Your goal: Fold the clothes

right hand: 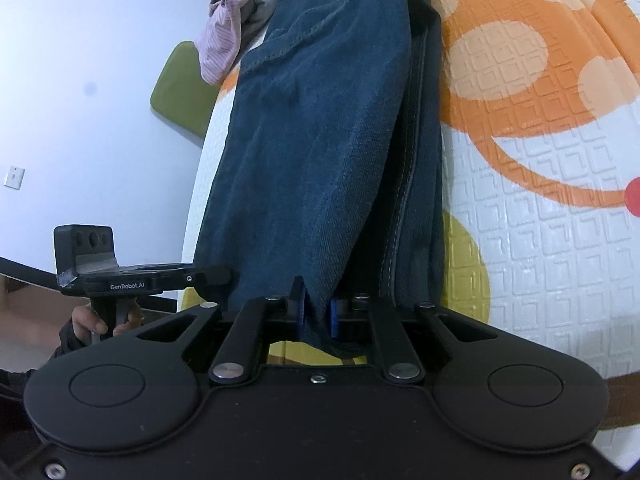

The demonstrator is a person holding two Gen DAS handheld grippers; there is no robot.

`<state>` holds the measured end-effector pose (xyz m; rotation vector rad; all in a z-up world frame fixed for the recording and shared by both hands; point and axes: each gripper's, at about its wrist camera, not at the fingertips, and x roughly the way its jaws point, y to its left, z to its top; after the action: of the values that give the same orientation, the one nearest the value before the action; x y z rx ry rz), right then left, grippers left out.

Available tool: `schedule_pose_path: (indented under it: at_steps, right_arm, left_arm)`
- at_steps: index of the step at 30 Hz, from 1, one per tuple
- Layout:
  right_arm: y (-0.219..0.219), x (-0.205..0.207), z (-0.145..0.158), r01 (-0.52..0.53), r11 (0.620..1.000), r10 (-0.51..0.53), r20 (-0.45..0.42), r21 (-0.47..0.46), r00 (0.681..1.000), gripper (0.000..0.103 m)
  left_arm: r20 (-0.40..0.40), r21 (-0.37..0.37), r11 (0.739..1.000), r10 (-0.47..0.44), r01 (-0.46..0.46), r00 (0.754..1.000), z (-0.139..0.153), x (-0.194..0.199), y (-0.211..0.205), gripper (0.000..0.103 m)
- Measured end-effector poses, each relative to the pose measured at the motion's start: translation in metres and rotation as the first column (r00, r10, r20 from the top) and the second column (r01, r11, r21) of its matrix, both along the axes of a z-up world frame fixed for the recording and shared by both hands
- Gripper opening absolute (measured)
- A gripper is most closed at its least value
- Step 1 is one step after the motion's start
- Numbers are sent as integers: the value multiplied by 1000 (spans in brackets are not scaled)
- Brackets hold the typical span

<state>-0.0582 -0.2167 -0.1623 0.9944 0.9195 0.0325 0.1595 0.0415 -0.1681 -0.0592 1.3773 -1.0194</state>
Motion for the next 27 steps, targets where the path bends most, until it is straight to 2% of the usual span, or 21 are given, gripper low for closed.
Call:
schedule_pose_path:
  at_steps: [3,5,10,17,23,27]
  right_arm:
    - [0,3,-1,3,1000,-3,-16,-5,1000,11]
    - [-2,4,-1,12,1000,-12,-23,1,1000,15]
    - [-10,-8,7,49,999,-49,-2,-2,999,24]
    - [-30,-20,15,156,987,-156,16,-32,988,24]
    - [-48,-27,16,253,967,-252,25,-37,967,26]
    - [-49,-22,17,303,951,-302,32,-63,953,25]
  left_arm:
    - [-6,1,1000,12,-12,1000,-2,0,-1,15]
    - [4,0,1000,5,-5,1000,1,0,0,17]
    - [42,-12,1000,-6,7,999,14,0,-3,29]
    - [89,-13,998,60,-59,994,29,15,4,36]
    - [147,-26,992,122,-120,982,34,29,4,40]
    - [244,-14,994,105,-104,964,36,26,-8,40]
